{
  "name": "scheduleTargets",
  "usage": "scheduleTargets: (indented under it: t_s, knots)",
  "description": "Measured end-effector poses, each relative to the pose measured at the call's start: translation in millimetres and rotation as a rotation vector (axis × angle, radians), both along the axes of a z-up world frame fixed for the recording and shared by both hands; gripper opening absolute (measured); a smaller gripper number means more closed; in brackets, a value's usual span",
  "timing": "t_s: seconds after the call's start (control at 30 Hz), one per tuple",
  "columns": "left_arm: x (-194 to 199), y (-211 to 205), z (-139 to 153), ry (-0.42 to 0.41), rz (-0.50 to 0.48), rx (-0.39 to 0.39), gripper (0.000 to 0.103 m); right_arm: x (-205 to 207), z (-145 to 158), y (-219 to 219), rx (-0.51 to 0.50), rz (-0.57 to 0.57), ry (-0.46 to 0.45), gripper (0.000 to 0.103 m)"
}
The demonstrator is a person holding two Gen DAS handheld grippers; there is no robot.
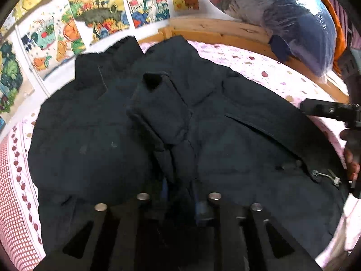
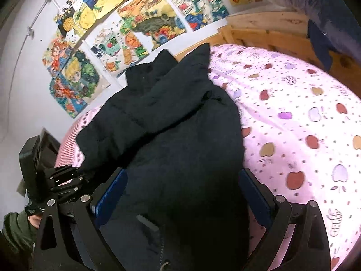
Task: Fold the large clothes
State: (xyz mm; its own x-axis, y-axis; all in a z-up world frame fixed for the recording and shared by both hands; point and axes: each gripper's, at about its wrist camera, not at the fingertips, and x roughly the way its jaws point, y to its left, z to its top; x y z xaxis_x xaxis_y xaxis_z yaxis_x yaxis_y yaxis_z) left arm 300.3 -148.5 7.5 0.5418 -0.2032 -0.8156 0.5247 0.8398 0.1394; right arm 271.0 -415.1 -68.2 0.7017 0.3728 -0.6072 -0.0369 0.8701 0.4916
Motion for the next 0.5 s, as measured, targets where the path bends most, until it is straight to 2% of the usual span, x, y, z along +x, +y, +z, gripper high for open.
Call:
scheduleTargets:
  t_s: [0.03,0.07,0.13,0.3,0.43,0.5]
  knots:
    - [-2.9,-0.1,4.6,0.015,-0.005,-0.003,0.035,0.0,-1.1,1.0,0.010,0.011,0.008,0.097]
    - [-8.1,-1.0,9.9,0.028,-0.014,-0.005,0.049,0.1,-1.5,3.4,0.020,0.020,0.015,0.097]
    - [-17.6,-4.3,20.4,0.037,-0.035,-0.003,0.067,2.4,-3.3,8.4,0.054,0.041,0.035,0.097]
    - [-48.4,-5.0,59.0,0.057,-0.031,0.024,0.068,-1.7,-8.2,18.4,0.099,0.097,0.092,0.097]
    - [-61.1,20.7,96.3,0.008,0.050,-0.024,0.085,-1.6,-17.5,31.5,0.116,0.131,0.142,0.097]
    - [-61.2,39.6,108.9,-0.029,0.110,-0.049,0.087,3.5,-18.6,37.5,0.090,0.127,0.146,0.097]
